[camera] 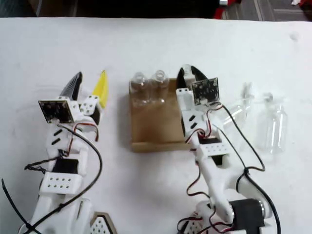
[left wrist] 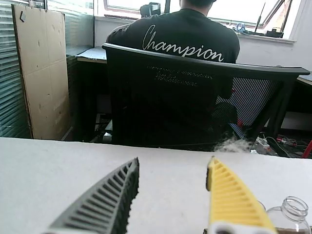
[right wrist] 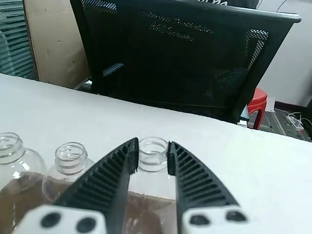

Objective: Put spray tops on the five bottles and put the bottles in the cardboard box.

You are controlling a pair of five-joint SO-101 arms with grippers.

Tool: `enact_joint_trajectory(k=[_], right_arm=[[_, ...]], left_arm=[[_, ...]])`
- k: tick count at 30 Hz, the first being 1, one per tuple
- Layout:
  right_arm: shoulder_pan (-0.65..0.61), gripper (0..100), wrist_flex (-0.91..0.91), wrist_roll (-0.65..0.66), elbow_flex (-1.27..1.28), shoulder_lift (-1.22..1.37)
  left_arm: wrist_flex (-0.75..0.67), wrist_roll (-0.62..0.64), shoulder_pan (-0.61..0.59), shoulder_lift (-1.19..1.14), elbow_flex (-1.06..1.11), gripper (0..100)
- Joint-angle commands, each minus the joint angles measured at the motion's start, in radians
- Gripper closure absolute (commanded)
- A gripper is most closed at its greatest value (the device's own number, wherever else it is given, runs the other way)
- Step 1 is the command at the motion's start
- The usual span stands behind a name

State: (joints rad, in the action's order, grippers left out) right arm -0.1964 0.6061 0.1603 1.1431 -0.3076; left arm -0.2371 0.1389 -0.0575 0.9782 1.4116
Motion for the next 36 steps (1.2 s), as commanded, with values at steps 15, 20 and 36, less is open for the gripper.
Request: enact_joint_trajectory(k=[15, 20, 36], right_arm=[[-0.018, 98.3, 0.07, -0.008, -0.133, 0.142], [-0.018, 98.3, 0.067, -0.008, -0.132, 0.142], [-0.018, 98.2, 0.071, -0.008, -0.16, 0.216]], left_arm=[[-0.002, -0.015, 0.013, 0.033, -0.046, 79], [-0.002, -0.015, 0.013, 0.033, -0.046, 79], [-0.002, -0.015, 0.013, 0.033, -0.046, 79]])
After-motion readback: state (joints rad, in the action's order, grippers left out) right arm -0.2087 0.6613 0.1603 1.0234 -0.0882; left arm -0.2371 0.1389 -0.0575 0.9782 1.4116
